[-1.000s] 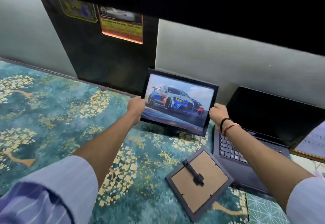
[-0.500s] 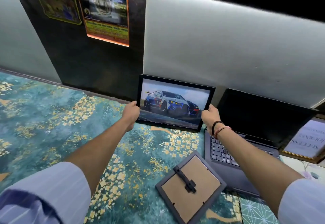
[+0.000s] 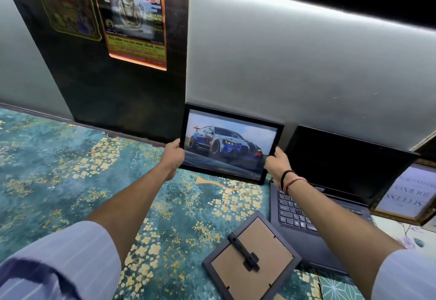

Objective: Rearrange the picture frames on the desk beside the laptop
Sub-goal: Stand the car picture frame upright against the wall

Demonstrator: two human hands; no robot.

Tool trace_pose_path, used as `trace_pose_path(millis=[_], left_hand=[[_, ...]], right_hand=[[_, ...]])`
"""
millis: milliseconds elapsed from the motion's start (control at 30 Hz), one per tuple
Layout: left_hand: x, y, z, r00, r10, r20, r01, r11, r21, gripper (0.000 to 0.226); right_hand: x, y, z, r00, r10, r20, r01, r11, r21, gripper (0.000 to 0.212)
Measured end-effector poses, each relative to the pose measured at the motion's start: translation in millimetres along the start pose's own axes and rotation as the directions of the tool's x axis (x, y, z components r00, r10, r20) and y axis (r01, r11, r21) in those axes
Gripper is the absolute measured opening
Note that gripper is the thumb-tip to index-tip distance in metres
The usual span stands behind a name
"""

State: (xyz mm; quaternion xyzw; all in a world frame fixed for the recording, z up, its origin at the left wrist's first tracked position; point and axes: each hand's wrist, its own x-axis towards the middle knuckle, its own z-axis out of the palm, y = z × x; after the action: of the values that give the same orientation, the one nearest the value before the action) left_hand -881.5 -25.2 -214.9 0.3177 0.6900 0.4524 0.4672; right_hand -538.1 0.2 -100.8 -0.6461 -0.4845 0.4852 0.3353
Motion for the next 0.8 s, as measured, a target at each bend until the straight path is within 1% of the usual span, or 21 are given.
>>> trace_pose_path(millis=[100,167,267,367,400,433,467,533,567,600,667,700,767,800], left_hand=[[-7.2,6.0,0.7,1.000,-0.007,-0.007,0.007,1.000,0.014,0.072],[-32.2,24.3,4.1,1.000,-0.003,0.003,0.003,1.000,0.024,0.070],[-60.4,44.1,9.6,1.000,-0.015,0.013,0.015,1.000,0.025,0.073],[-83.7,55.7,14.2,0.999,-0.045,-0.018,0.045,0.999,0.015,0.076],[-95.0,58.1,16.3,0.998,-0.046,-0.048,0.047,0.999,0.010,0.076],[-106.4,60.4,19.2,0.995,-0.039,-0.091,0.040,0.999,0.013,0.074],[-120.8,63.0,23.6,0.991,-0.029,-0.130,0.033,0.999,0.025,0.070],[-152.1,65.4,35.2,0.983,0.005,-0.186,0.007,0.998,0.063,0.059],[-167.9,63.4,43.6,0.984,0.004,-0.181,0.013,0.996,0.092,0.056],[-184.0,59.5,52.1,0.986,-0.010,-0.164,0.029,0.993,0.115,0.058],[-214.5,47.0,68.6,0.993,-0.061,-0.099,0.075,0.987,0.142,0.062],[-226.7,39.3,75.4,0.995,-0.076,-0.065,0.085,0.984,0.156,0.062],[-252.6,27.6,88.4,0.996,-0.089,-0.011,0.089,0.968,0.233,0.061],[-265.2,25.7,93.7,0.995,-0.095,0.014,0.088,0.957,0.276,0.060]], right_hand=[[-6.0,-2.8,-0.6,1.000,-0.003,0.022,0.004,0.999,-0.038,0.081],[-5.3,-1.3,-1.6,1.000,-0.008,0.024,0.009,0.999,-0.031,0.080],[-13.0,-4.8,-3.1,0.999,0.018,0.051,-0.016,0.999,-0.035,0.079],[-23.9,-3.3,-1.7,0.999,0.026,0.035,-0.023,0.996,-0.092,0.074],[-29.9,-0.8,-1.5,0.999,0.033,0.015,-0.031,0.993,-0.117,0.071],[-36.5,0.5,-1.9,0.999,0.032,-0.016,-0.034,0.987,-0.158,0.066],[-43.1,3.7,-2.2,0.999,0.016,-0.043,-0.024,0.980,-0.199,0.056],[-58.1,10.8,-3.7,0.997,-0.021,-0.076,0.000,0.964,-0.266,0.027],[-67.9,14.6,-5.4,0.997,-0.032,-0.076,0.009,0.958,-0.288,0.019],[-78.1,19.1,-6.1,0.997,-0.034,-0.069,0.012,0.954,-0.300,0.018],[-100.5,29.9,-13.8,1.000,-0.002,-0.025,-0.005,0.953,-0.304,0.035],[-112.7,34.6,-19.0,1.000,0.020,-0.003,-0.020,0.950,-0.311,0.039],[-134.9,49.6,-34.9,0.999,0.052,-0.012,-0.053,0.940,-0.336,0.030],[-143.1,58.8,-44.6,0.997,0.068,-0.032,-0.075,0.934,-0.348,0.029]])
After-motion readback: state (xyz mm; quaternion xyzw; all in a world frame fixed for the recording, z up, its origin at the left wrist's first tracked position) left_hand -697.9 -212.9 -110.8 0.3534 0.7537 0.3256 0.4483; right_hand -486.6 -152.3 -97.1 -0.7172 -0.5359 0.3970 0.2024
